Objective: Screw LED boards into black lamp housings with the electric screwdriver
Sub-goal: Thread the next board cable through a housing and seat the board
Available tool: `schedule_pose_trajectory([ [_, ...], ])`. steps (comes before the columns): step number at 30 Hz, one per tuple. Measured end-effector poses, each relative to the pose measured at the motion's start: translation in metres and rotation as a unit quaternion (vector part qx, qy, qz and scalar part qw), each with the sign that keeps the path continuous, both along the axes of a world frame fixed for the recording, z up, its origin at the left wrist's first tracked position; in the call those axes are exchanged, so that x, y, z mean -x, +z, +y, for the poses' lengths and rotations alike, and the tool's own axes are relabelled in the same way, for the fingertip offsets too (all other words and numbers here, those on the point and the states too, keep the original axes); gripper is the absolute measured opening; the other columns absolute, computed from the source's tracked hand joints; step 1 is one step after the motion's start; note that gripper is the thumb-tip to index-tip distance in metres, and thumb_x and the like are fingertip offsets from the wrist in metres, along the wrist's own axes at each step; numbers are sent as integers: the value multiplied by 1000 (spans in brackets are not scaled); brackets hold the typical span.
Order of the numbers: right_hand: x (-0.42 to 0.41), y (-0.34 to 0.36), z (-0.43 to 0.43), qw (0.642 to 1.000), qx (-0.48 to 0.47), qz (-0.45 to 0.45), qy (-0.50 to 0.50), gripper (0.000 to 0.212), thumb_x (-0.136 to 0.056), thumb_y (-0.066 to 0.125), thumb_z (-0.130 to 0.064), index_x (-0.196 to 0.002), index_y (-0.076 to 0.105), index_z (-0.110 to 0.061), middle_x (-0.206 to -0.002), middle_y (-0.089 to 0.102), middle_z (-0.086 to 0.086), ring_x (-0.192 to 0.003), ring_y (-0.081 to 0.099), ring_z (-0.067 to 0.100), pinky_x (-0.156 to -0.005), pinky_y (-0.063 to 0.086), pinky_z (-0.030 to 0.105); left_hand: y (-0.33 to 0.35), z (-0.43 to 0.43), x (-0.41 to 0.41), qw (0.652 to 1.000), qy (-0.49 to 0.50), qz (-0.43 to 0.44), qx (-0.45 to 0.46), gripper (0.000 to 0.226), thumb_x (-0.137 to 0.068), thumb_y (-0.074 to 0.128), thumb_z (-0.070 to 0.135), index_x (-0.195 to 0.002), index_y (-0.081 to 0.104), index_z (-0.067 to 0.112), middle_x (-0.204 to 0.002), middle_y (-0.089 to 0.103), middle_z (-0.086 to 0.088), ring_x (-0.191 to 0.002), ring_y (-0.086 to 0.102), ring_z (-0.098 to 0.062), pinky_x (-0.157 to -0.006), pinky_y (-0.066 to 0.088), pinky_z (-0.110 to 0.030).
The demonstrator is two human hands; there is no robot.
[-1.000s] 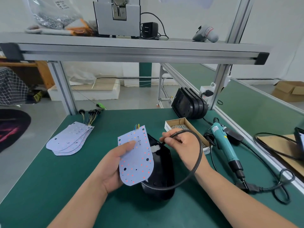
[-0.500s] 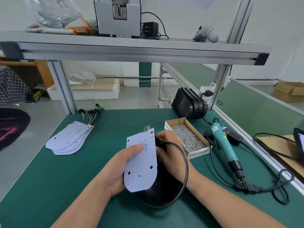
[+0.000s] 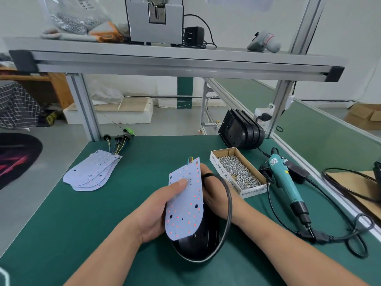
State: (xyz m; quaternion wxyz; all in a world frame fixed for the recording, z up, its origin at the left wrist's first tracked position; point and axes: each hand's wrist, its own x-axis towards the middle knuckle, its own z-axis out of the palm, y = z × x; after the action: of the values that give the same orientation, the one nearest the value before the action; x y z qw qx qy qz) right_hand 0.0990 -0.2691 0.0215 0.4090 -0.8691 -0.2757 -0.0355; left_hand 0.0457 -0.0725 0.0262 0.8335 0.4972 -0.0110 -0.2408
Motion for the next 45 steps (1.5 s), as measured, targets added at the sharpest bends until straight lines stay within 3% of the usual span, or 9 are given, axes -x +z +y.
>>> schedule_pose_trajectory([
  [5,-3,5,1,999,30,6,27,52,-99,50,-68,-146,42,-49,-132,61,-29,-120,63,0,-99,52,39,3,3,1,1000,-6,-26,-5,39,-99,61,49,-115,81,19,-106,78,-5,-89,75,-20,-75,60,-28],
  [9,-5,14,-5,996,-7,24,89,53,-103,64,-48,-153,46,-39,-143,61,-12,-136,58,18,-111,49,47,4,6,-2,996,-19,-82,-44,49,-104,55,48,-136,69,14,-130,72,-16,-108,72,-27,-85,58,-31],
  [14,-11,38,-35,991,15,64,117,65,-94,76,-50,-149,43,-59,-146,56,-26,-139,50,-1,-115,41,27,4,19,-6,984,82,-47,-150,45,-89,65,52,-114,82,18,-117,79,-13,-102,78,-32,-75,62,-35],
  [17,-13,42,-51,992,10,65,106,73,-94,73,-19,-138,45,-71,-141,56,-31,-138,49,-4,-110,35,12,4,24,-9,971,127,-49,-199,47,-84,66,53,-106,83,15,-111,80,-14,-99,79,-34,-75,63,-36],
  [24,-23,22,-49,999,13,48,-18,64,-93,51,-16,-132,47,-66,-132,61,-23,-129,56,1,-114,45,38,-9,28,-22,925,321,-27,-200,22,-99,66,30,-105,79,14,-101,83,-5,-93,79,-28,-77,59,-37],
  [32,-9,11,-25,983,118,-124,-72,59,-92,54,3,-149,51,-13,-145,48,4,-139,40,19,-119,33,33,-13,36,-23,912,378,-8,-158,19,-100,64,27,-108,76,15,-104,82,-3,-103,78,-30,-88,59,-43],
  [34,2,18,-24,969,85,-189,-138,42,-97,60,-14,-139,58,-16,-129,57,0,-124,51,18,-106,45,36,-14,36,-24,910,381,-2,-163,17,-100,64,25,-107,77,16,-103,82,-2,-103,77,-30,-89,59,-44],
  [38,25,27,-24,967,208,-46,-138,54,-86,45,-81,-120,54,-40,-85,66,-18,-84,63,5,-78,50,35,-13,35,-23,908,387,-3,-161,17,-100,64,24,-106,77,16,-103,82,-2,-105,77,-31,-94,58,-46],
  [45,7,13,-25,984,57,112,-129,25,-97,64,-22,-120,65,-32,-92,76,-12,-87,71,6,-82,55,33,-10,40,-20,904,386,-38,-179,40,-83,68,54,-96,78,17,-98,81,8,-83,74,-17,-83,54,-39],
])
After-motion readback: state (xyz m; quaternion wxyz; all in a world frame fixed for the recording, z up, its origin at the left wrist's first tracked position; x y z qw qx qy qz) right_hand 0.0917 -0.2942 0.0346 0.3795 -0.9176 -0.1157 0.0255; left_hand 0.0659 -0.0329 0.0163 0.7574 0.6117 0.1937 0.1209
